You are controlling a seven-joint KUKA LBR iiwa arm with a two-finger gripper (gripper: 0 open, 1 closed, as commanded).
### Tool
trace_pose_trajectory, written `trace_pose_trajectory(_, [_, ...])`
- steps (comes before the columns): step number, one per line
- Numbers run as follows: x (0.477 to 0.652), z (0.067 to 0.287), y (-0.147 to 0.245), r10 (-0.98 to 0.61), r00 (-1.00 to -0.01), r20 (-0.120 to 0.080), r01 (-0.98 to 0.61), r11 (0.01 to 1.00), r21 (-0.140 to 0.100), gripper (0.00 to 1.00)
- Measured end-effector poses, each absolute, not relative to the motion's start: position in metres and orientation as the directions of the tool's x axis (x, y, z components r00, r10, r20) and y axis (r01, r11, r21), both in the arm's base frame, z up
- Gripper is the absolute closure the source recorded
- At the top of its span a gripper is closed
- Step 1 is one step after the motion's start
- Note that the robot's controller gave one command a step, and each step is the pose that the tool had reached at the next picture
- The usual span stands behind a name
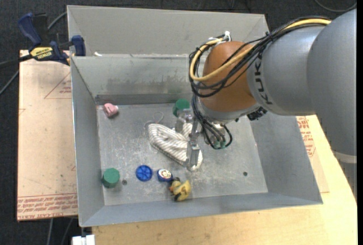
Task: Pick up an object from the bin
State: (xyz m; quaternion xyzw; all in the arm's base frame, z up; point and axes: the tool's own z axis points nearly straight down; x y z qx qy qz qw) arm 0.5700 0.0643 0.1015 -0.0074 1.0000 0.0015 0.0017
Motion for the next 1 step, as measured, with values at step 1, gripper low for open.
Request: trace_pose_trajectory(1, [0.5727,0.0739,0.0394,-0.150,-0.989,-0.009,-0.150,0.989,0.004,1.00])
